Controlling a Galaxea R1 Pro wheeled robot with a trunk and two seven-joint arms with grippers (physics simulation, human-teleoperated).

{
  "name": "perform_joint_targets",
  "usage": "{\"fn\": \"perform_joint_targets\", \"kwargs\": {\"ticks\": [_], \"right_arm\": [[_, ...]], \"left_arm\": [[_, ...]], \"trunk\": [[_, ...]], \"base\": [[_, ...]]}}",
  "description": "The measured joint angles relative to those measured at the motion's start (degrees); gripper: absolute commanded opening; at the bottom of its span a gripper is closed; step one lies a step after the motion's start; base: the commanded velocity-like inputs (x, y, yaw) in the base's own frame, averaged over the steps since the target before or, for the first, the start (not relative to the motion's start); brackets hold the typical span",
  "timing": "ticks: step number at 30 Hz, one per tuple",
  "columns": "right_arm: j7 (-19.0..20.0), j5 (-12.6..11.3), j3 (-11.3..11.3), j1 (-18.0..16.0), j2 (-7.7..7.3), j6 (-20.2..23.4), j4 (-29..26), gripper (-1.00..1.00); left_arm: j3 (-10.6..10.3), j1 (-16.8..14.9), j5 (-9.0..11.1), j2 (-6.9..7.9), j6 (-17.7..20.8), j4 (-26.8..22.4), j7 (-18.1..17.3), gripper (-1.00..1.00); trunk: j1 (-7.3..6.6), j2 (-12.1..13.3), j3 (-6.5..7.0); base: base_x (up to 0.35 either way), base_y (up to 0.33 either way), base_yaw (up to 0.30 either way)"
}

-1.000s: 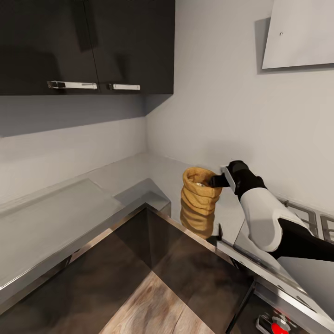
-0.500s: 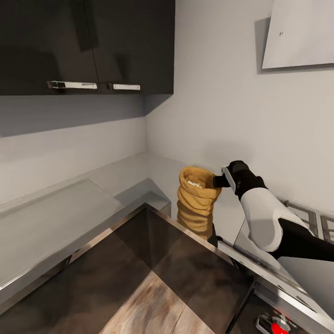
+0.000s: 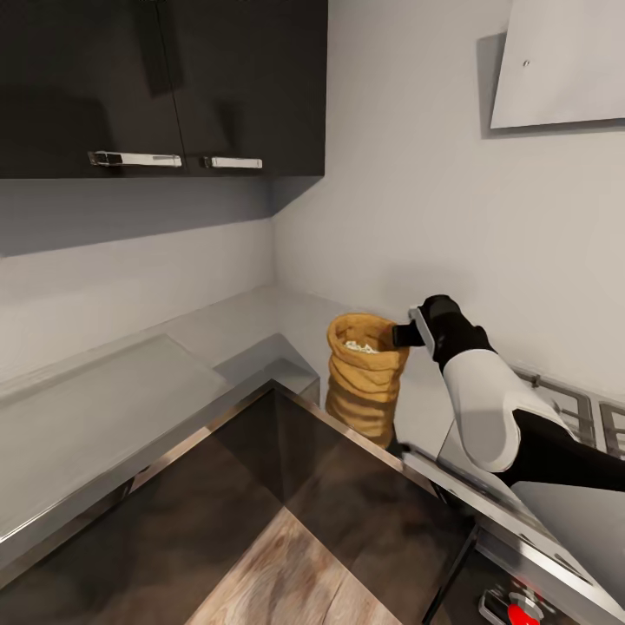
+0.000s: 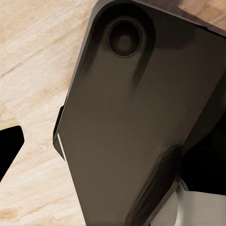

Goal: In the kitchen, take the popcorn bag from the countertop, put it into the microwave, and heat it until the popcorn is cooked so the cooked popcorn ends up inside the bag.

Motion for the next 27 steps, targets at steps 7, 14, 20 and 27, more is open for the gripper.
{"fn": "perform_joint_targets", "kwargs": {"ticks": [7, 14, 20, 27], "right_arm": [[0.0, -5.3, 0.1, 0.0, -0.25, 8.1, -6.2, -1.00], [-0.1, -6.1, 0.4, 0.0, -0.24, 10.3, -12.6, -1.00], [-0.1, -6.1, 0.4, 0.0, -0.40, 10.3, -12.7, -1.00], [0.0, -6.2, 0.4, 0.0, -0.60, 10.3, -13.4, -1.00]], "left_arm": [[0.0, 0.0, 0.0, 0.00, 0.0, 0.0, 0.0, 1.00], [0.0, 0.0, 0.0, -0.04, 0.0, 0.0, 0.0, 1.00], [0.0, 0.0, 0.0, -0.05, 0.0, 0.0, 0.0, 1.00], [0.2, 0.0, 0.0, -0.16, 0.0, 0.0, 0.0, 1.00]], "trunk": [[0.00, 0.0, 0.00], [0.00, 0.0, 0.00], [0.00, 0.0, 0.00], [0.03, 0.0, 0.00]], "base": [[0.000, 0.000, 0.000], [0.000, 0.000, 0.000], [-0.009, 0.000, 0.000], [-0.311, 0.000, 0.000]]}}
